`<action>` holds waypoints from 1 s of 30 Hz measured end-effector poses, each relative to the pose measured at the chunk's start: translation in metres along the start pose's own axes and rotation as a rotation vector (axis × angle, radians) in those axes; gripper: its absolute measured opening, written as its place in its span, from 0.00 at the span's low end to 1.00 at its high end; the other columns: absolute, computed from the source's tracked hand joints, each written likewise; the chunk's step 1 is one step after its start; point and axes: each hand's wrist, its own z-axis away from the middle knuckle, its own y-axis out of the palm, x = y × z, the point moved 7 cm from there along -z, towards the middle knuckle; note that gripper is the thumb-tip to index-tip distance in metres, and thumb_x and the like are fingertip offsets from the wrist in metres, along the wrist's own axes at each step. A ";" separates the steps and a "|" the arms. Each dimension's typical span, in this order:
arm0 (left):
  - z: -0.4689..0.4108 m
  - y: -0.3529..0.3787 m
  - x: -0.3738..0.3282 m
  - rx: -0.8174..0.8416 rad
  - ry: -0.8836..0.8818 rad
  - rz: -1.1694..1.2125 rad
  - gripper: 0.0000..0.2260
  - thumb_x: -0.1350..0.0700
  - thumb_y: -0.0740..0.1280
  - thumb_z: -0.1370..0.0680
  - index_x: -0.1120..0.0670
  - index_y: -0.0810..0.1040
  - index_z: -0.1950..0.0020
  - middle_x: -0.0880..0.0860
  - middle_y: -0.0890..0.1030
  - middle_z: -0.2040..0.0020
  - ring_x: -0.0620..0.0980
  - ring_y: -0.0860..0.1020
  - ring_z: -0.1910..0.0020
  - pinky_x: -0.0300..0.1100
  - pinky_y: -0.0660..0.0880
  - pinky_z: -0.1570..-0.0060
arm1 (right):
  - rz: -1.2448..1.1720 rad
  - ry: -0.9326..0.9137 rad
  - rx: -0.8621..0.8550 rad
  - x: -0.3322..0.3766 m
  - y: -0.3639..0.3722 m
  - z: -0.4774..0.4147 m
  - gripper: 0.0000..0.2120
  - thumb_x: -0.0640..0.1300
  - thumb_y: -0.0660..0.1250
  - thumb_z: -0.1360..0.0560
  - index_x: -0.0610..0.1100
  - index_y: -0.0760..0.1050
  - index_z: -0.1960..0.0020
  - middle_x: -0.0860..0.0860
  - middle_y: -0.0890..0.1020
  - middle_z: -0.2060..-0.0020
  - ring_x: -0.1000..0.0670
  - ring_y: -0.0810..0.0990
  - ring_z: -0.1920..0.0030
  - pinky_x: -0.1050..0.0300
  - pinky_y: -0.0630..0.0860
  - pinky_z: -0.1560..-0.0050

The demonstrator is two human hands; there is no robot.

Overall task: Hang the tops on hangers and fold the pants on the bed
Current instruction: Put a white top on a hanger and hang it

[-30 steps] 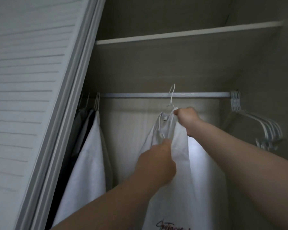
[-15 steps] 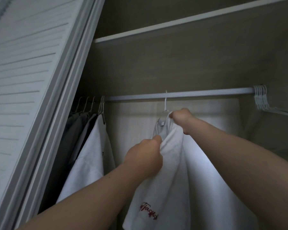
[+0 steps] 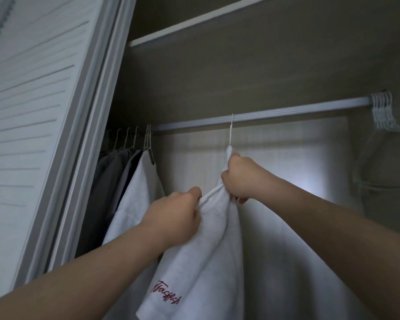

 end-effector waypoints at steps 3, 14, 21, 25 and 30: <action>0.005 -0.006 0.010 0.036 -0.008 -0.051 0.03 0.52 0.58 0.21 0.49 0.65 0.49 0.53 0.77 0.55 0.59 0.78 0.53 0.47 0.68 0.62 | -0.058 -0.094 0.005 0.012 0.013 -0.011 0.06 0.39 0.56 0.20 0.37 0.69 0.47 0.41 0.77 0.60 0.45 0.79 0.70 0.55 0.77 0.73; 0.019 -0.018 0.081 0.163 -0.247 -0.210 0.10 0.56 0.59 0.21 0.51 0.71 0.40 0.51 0.77 0.53 0.54 0.77 0.57 0.45 0.69 0.63 | -0.451 -0.248 0.141 0.072 0.114 -0.082 0.14 0.43 0.57 0.17 0.41 0.71 0.34 0.38 0.81 0.49 0.41 0.82 0.68 0.54 0.78 0.74; 0.035 -0.009 0.119 0.239 -0.428 -0.266 0.11 0.55 0.60 0.21 0.52 0.69 0.38 0.55 0.77 0.48 0.57 0.77 0.54 0.49 0.76 0.57 | -0.412 -0.275 0.153 0.109 0.161 -0.105 0.19 0.47 0.58 0.17 0.37 0.69 0.31 0.37 0.79 0.43 0.37 0.83 0.58 0.43 0.83 0.55; 0.039 -0.008 0.115 0.245 -0.433 -0.269 0.14 0.56 0.61 0.20 0.52 0.69 0.35 0.56 0.78 0.45 0.59 0.79 0.52 0.53 0.80 0.53 | -0.443 -0.282 0.111 0.107 0.175 -0.113 0.21 0.52 0.59 0.18 0.40 0.70 0.30 0.38 0.78 0.40 0.39 0.81 0.51 0.50 0.80 0.54; 0.063 -0.028 0.095 0.106 -0.321 -0.223 0.12 0.52 0.61 0.18 0.49 0.69 0.35 0.47 0.74 0.51 0.52 0.78 0.57 0.50 0.79 0.59 | -0.433 -0.364 -0.089 0.100 0.169 -0.083 0.30 0.66 0.55 0.21 0.49 0.62 0.26 0.43 0.70 0.30 0.38 0.70 0.32 0.44 0.71 0.40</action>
